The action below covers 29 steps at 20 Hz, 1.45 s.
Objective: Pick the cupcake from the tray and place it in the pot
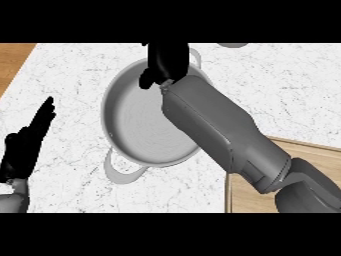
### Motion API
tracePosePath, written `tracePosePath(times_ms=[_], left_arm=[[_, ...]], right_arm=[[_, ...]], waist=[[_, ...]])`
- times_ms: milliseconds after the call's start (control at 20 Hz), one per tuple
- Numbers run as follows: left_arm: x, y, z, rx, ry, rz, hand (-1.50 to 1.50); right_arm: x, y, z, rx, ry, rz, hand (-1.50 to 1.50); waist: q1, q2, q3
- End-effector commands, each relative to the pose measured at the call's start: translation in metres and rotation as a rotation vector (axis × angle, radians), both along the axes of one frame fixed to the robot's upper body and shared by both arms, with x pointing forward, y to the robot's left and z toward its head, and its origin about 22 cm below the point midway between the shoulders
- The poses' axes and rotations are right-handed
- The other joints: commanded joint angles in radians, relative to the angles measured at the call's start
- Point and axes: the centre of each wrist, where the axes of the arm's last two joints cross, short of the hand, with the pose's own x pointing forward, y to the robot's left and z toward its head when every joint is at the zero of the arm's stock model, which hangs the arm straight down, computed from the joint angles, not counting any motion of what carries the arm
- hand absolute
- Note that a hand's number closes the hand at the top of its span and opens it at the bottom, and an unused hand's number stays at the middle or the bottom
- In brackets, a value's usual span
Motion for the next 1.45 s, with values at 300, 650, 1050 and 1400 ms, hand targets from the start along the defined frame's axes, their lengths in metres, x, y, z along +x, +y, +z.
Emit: tracePosePath(times_ms=[300,650,1050,1400], left_arm=[[0.006,-0.004,0.001,-0.004,0.003,-0.003,0.00],[0.004,0.003,-0.003,-0.006,0.006,0.013,0.00],[-0.020,0.020,-0.013,0.011,0.027,0.071,0.00],[-0.022,0.034,0.000,-0.007,0.020,0.106,0.00]], right_arm=[[0.009,-0.005,0.005,0.193,-0.093,0.073,-1.50],[-0.005,-0.005,0.018,0.576,-0.290,0.093,-1.50],[-0.023,-0.003,0.013,0.726,-0.149,0.197,-1.50],[-0.043,-0.049,-0.030,0.769,-0.153,0.230,-1.50]], waist=[[0.010,-0.001,0.000],[-0.018,-0.005,0.001],[-0.076,-0.026,0.001],[-0.111,-0.034,0.002]])
